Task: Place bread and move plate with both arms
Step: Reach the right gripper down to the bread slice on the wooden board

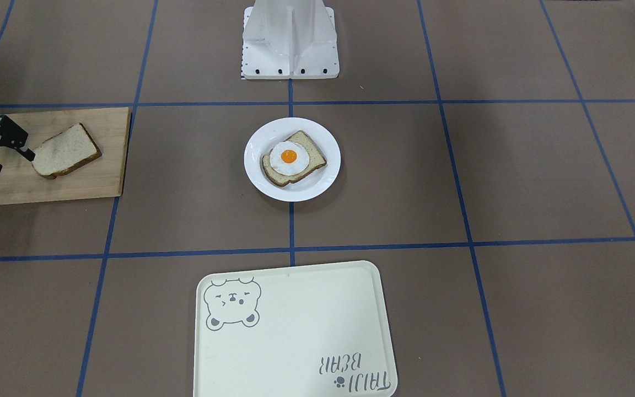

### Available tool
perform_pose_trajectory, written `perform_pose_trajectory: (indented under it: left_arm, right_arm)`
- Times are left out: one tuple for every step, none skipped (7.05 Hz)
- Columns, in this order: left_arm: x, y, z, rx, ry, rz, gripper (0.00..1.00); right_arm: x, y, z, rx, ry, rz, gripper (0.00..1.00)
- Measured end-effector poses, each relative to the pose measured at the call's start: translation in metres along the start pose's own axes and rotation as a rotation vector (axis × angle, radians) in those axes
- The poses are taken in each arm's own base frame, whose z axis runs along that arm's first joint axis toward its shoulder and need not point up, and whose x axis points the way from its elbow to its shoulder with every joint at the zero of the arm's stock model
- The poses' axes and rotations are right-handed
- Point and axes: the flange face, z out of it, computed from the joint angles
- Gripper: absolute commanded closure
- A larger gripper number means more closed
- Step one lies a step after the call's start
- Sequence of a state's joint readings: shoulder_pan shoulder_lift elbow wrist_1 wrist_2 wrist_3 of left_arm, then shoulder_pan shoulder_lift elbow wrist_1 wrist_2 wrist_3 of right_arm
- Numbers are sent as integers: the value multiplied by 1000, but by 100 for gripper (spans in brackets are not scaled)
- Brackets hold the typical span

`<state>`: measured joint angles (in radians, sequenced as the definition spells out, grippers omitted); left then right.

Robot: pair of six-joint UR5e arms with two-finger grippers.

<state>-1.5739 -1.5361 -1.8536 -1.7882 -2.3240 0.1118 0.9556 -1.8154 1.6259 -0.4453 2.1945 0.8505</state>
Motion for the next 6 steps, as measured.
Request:
perform_pose_trajectory:
  left_arm:
    - [-1,3,1,2,0,1,2]
    - [-1,5,2,2,0,1,2]
    - [-1,6,2,2,0,1,2]
    - [-1,6,2,2,0,1,2]
    - [-2,6,2,1,0,1,2]
    - [-2,7,2,1,0,1,2]
  right_arm:
    - [-3,5,8,-15,-1,-10,36]
    - [-5,10,14,-26,2,-18,38]
    - [-6,14,18,-33,8,-25,47]
    - [-6,17,20,-37,12,-27,58]
    - [-5,20,21,-41,15,-28,61]
    - [-5,21,22,-43,16,-29,61]
